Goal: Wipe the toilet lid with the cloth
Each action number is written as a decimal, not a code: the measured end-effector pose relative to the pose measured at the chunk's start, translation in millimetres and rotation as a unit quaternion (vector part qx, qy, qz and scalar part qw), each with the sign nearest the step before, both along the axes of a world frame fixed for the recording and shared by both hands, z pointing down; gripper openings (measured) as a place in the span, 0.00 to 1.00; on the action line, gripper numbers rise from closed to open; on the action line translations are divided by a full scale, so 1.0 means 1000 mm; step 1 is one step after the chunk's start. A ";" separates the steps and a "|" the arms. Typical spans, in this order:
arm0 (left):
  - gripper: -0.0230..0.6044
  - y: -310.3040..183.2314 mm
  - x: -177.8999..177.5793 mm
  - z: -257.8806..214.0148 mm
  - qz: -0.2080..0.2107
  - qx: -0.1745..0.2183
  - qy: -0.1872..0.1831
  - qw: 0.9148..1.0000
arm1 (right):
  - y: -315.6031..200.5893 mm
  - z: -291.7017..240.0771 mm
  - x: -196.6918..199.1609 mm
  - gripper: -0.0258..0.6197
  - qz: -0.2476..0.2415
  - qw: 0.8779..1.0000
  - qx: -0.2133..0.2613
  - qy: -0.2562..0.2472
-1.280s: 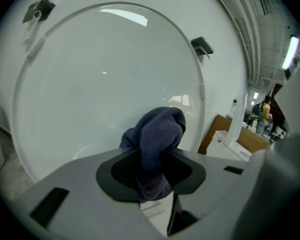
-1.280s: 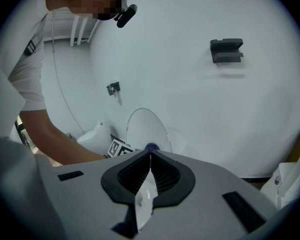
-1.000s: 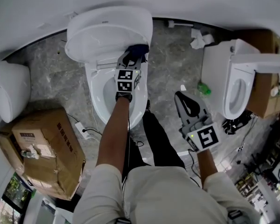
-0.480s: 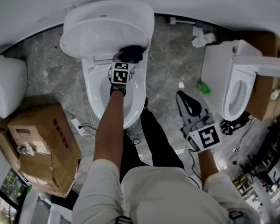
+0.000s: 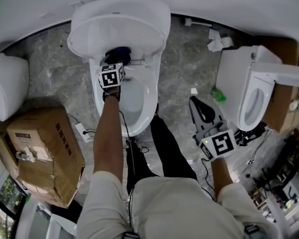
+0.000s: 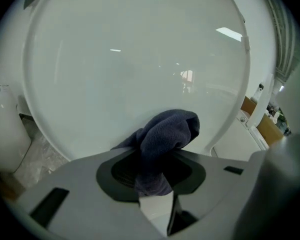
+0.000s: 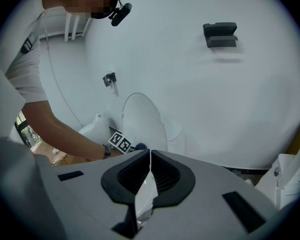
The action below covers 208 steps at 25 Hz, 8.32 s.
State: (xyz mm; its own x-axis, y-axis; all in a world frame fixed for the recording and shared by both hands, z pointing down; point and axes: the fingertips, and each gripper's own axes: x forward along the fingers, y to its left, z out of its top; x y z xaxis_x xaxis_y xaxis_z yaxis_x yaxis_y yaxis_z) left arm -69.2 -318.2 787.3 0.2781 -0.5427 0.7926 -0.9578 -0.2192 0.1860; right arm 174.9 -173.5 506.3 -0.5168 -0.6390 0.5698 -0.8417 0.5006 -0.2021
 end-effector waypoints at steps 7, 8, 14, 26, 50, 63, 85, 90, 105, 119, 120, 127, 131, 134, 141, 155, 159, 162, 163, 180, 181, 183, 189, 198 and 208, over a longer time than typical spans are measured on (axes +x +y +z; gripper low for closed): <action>0.23 -0.011 -0.080 -0.051 -0.077 0.053 -0.020 0.995 | -0.016 -0.004 -0.011 0.09 -0.013 1.000 0.009 0.006; 0.23 -0.013 -0.088 -0.062 -0.076 0.062 -0.024 0.995 | -0.019 -0.008 -0.014 0.09 -0.016 1.000 0.013 0.006; 0.23 -0.024 -0.104 -0.132 -0.027 0.115 -0.044 0.992 | -0.043 -0.036 -0.031 0.09 -0.030 0.998 0.045 0.013; 0.23 0.019 -0.078 -0.256 -0.004 0.218 -0.016 0.976 | -0.120 -0.069 -0.091 0.14 -0.160 0.985 0.066 0.022; 0.23 0.098 -0.073 -0.352 -0.003 0.255 -0.019 0.967 | -0.216 -0.001 -0.121 0.18 -0.254 0.937 0.043 0.235; 0.23 0.134 -0.092 -0.361 -0.012 0.258 -0.035 0.965 | -0.199 -0.006 -0.122 0.13 -0.259 0.934 0.054 0.239; 0.23 0.222 -0.112 -0.382 0.007 0.265 -0.019 0.964 | -0.076 -0.019 -0.131 0.14 -0.283 0.929 0.046 0.234; 0.23 0.248 -0.115 -0.383 0.023 0.263 -0.019 0.964 | -0.039 -0.013 -0.132 0.16 -0.290 0.932 0.022 0.217; 0.23 0.321 -0.130 -0.376 0.073 0.278 -0.007 0.958 | 0.112 0.048 -0.137 0.23 -0.363 0.884 -0.049 0.291; 0.23 0.363 -0.132 -0.338 0.080 0.248 0.011 0.965 | 0.185 0.102 -0.144 0.27 -0.363 0.891 -0.091 0.257; 0.23 0.364 -0.132 -0.337 0.079 0.247 0.012 0.966 | 0.190 0.109 -0.145 0.28 -0.368 0.887 -0.099 0.259; 0.23 0.367 -0.137 -0.321 0.068 0.241 0.012 0.968 | 0.233 0.158 -0.145 0.29 -0.385 0.873 -0.159 0.252; 0.23 0.365 -0.135 -0.305 0.066 0.233 0.013 0.970 | 0.249 0.184 -0.148 0.29 -0.384 0.872 -0.180 0.243; 0.23 0.362 -0.129 -0.290 0.064 0.224 0.019 0.972 | 0.256 0.197 -0.149 0.29 -0.384 0.873 -0.192 0.232; 0.23 0.359 -0.107 -0.258 0.058 0.194 0.039 0.979 | 0.269 0.230 -0.161 0.29 -0.360 0.883 -0.168 0.250; 0.23 0.334 -0.095 -0.224 0.058 0.170 0.026 0.983 | 0.287 0.288 -0.159 0.29 -0.245 0.924 -0.240 0.169; 0.23 0.321 -0.098 -0.216 0.051 0.164 0.019 0.985 | 0.292 0.300 -0.161 0.29 -0.253 0.919 -0.254 0.166; 0.23 0.310 -0.096 -0.209 0.049 0.158 0.014 0.986 | 0.290 0.303 -0.163 0.29 -0.264 0.917 -0.250 0.162; 0.23 0.306 -0.095 -0.206 0.048 0.155 0.012 0.987 | 0.287 0.303 -0.164 0.29 -0.272 0.916 -0.246 0.163; 0.23 0.208 -0.097 -0.133 0.023 0.093 0.000 0.995 | 0.282 0.295 -0.154 0.25 -0.301 0.890 -0.333 0.078; 0.23 0.203 -0.098 -0.126 0.021 0.087 0.001 0.996 | 0.273 0.290 -0.151 0.25 -0.291 0.897 -0.324 0.071; 0.23 0.190 -0.100 -0.112 0.021 0.076 0.001 0.997 | 0.255 0.280 -0.146 0.25 -0.268 0.911 -0.308 0.053; 0.23 0.146 -0.107 -0.072 0.003 0.052 0.005 0.999 | 0.184 0.243 -0.132 0.25 -0.191 0.949 -0.251 0.000; 0.23 0.085 -0.126 -0.032 -0.038 0.036 0.003 0.999 | 0.094 0.200 -0.109 0.24 -0.111 0.978 -0.175 -0.030; 0.23 0.069 -0.089 -0.013 -0.087 0.044 -0.007 0.995 | 0.051 0.192 -0.051 0.24 -0.022 0.987 -0.153 -0.034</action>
